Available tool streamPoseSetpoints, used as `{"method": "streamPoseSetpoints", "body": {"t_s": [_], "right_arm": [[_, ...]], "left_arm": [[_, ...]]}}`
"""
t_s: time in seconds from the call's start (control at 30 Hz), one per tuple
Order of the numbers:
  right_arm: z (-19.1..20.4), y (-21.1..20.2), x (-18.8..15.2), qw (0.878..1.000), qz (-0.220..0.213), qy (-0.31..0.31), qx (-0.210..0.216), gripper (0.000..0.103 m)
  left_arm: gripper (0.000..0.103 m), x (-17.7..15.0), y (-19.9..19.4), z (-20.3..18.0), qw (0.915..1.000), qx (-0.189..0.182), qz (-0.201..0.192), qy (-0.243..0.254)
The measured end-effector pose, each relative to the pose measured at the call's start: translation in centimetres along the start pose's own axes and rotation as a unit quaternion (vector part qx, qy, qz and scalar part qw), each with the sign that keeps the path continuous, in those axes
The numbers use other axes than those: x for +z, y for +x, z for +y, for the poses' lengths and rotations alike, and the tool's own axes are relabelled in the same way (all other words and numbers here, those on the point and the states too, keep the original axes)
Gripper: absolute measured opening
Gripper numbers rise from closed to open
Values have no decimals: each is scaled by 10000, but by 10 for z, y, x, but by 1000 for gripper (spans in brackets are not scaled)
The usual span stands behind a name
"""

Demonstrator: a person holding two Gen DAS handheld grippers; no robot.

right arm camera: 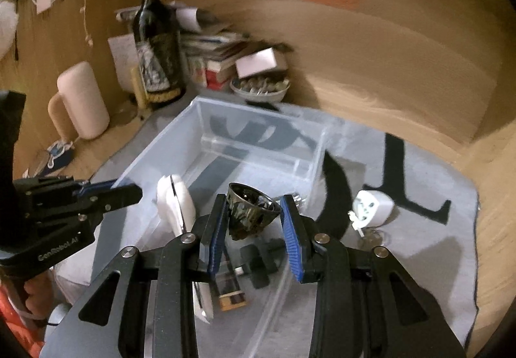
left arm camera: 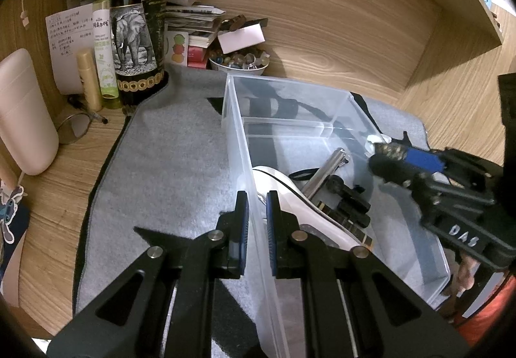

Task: Organize rigid objects
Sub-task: 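Lift the brass cone piece into the clear box and release it, then move the right gripper to the rug and grasp the white plug adapter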

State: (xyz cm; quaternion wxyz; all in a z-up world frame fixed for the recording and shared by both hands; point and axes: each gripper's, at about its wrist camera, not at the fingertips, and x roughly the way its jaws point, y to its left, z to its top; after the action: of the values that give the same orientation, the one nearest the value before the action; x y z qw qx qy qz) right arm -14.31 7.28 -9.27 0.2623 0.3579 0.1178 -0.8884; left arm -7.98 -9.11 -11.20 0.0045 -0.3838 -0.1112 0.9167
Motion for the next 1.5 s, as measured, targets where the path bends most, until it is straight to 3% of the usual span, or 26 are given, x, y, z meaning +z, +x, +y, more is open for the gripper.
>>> {"method": "streamPoseSetpoints", "body": {"t_s": [0.37, 0.83, 0.93, 1.13, 1.27, 1.5], "right_arm": [[16, 12, -3, 9992, 316, -191, 120, 31], [6, -8, 2, 10000, 40, -39, -73, 43], [-3, -19, 2, 9996, -125, 55, -236, 57], [-38, -37, 4, 9967, -337, 441, -589, 59], [-65, -41, 3, 9925, -385, 678, -938, 65], [-101, -13, 1, 9884, -15, 1030, -1113, 65]], "left_arm": [[10, 1, 0, -1, 10000, -18, -8, -9], [10, 0, 0, -1, 10000, -6, -12, -9], [10, 0, 0, -2, 10000, -9, -13, -13], [10, 0, -1, -2, 10000, -6, -14, -11], [10, 0, 0, -2, 10000, -1, -16, -3], [10, 0, -1, -3, 10000, -10, -14, -16]]}}
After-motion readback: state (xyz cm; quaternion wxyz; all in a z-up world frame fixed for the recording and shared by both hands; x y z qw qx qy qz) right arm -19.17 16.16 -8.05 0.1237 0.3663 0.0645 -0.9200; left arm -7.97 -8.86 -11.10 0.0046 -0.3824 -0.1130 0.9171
